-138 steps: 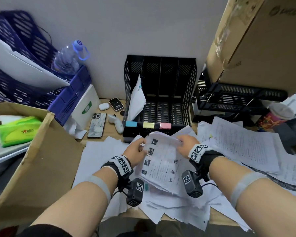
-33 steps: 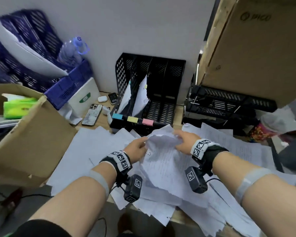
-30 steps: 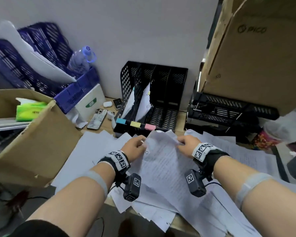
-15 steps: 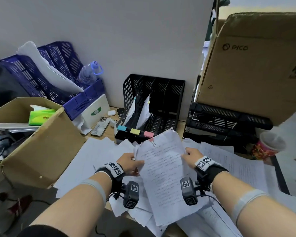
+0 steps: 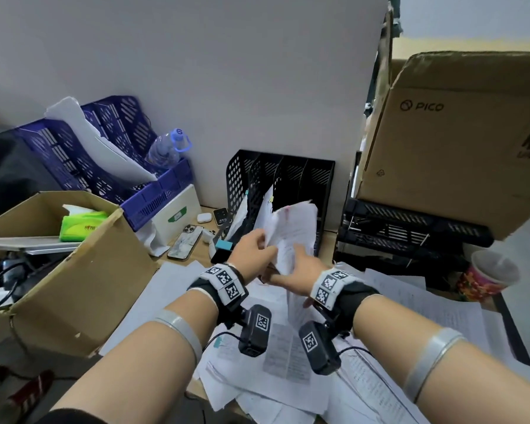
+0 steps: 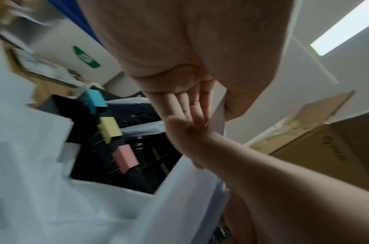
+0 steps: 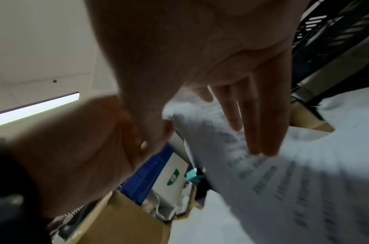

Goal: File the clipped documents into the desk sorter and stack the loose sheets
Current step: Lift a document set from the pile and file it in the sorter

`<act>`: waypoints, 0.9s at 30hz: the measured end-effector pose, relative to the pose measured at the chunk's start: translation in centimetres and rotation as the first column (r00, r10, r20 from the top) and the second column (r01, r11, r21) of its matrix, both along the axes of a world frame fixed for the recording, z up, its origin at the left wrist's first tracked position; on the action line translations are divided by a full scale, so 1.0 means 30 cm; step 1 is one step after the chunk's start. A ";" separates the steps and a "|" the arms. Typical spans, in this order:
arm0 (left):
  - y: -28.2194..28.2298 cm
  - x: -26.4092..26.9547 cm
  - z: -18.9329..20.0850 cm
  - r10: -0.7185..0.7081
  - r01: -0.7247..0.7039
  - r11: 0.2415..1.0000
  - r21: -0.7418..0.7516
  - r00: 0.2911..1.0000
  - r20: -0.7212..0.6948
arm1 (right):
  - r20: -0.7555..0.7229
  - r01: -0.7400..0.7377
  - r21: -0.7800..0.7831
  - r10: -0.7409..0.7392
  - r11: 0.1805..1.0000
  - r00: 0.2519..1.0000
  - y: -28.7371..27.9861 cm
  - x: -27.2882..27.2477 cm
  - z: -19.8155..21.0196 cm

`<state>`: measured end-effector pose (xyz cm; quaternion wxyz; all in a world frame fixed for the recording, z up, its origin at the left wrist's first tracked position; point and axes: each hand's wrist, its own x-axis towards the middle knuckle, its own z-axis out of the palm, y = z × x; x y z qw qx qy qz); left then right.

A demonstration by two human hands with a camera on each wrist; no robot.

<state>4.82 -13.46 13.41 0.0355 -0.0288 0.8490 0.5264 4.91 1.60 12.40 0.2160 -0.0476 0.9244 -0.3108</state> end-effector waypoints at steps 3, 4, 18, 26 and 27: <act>0.019 -0.047 0.050 -0.174 0.190 0.961 0.202 0.980 -0.094 | -0.128 0.041 0.112 -0.026 0.993 0.991 -0.047 -0.085 0.034; 0.011 -0.071 0.052 -0.205 0.224 0.953 0.203 0.972 -0.112 | -0.161 0.048 0.166 -0.021 0.985 0.987 -0.048 -0.113 0.059; -0.168 -0.394 -0.230 -0.322 0.285 0.945 0.160 0.895 0.308 | -0.257 0.287 -0.044 -0.289 0.957 0.922 -0.074 -0.376 0.112; -0.125 -0.514 -0.292 -0.375 0.374 0.927 0.022 0.925 0.069 | -0.255 0.427 -0.162 -0.456 0.889 0.853 -0.183 -0.504 0.060; -0.119 -0.534 -0.302 -0.331 0.332 0.943 -0.018 0.942 0.053 | -0.251 0.437 -0.204 -0.478 0.876 0.842 -0.189 -0.514 0.061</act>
